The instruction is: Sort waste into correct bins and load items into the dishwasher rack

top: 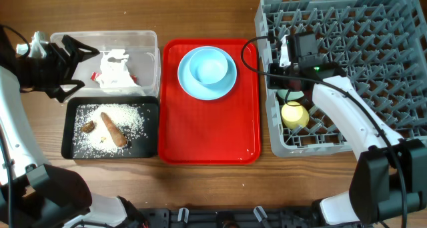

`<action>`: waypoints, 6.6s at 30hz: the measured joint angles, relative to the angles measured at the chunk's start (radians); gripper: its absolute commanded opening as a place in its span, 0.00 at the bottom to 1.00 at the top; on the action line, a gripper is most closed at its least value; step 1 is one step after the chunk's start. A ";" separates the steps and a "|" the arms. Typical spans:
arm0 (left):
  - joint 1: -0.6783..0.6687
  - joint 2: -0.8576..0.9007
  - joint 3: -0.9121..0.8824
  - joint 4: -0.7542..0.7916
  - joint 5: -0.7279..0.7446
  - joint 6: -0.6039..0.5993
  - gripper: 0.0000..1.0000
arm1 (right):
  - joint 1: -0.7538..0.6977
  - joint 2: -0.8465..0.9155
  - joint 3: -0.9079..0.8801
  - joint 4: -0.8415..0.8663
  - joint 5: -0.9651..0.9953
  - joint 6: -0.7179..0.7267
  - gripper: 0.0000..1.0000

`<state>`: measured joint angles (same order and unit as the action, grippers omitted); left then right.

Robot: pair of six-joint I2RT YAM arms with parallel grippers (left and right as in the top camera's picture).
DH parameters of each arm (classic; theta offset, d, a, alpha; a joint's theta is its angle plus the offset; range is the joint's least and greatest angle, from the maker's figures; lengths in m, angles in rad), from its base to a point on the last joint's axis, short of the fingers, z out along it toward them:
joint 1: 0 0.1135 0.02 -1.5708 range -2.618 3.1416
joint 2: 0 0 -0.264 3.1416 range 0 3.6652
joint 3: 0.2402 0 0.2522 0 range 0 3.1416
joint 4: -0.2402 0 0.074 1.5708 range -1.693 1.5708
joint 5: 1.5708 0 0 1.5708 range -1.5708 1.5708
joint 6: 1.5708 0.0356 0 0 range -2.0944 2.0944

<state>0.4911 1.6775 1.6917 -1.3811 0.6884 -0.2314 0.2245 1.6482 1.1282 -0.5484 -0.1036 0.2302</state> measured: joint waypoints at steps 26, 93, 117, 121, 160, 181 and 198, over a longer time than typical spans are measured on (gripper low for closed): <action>0.000 0.000 0.000 0.000 0.000 0.000 1.00 | 0.101 -0.068 0.348 -0.074 -0.387 -0.275 0.89; 0.000 0.000 0.000 -0.002 -0.003 0.000 1.00 | 0.370 0.419 0.348 0.036 -0.069 -0.542 0.13; 0.000 0.000 0.000 -0.003 -0.003 0.000 1.00 | 0.314 0.188 0.348 0.047 -0.340 -0.387 0.04; 0.000 0.000 0.000 -0.002 -0.003 0.000 1.00 | 0.157 0.039 0.353 0.035 -0.542 -0.318 0.04; 0.000 0.000 0.000 -0.003 -0.004 0.000 1.00 | -0.448 0.438 0.352 0.401 -1.436 0.143 0.04; 0.000 0.000 0.000 -0.003 -0.004 0.000 1.00 | -0.449 0.438 0.315 0.438 -1.378 0.132 0.14; 0.000 0.000 0.000 -0.003 -0.004 0.000 1.00 | -0.604 0.438 0.312 0.476 -1.358 0.178 0.49</action>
<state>0.4911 1.6775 1.6917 -1.3838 0.6846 -0.2314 -0.3798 2.0861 1.4403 -0.0727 -1.4612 0.4080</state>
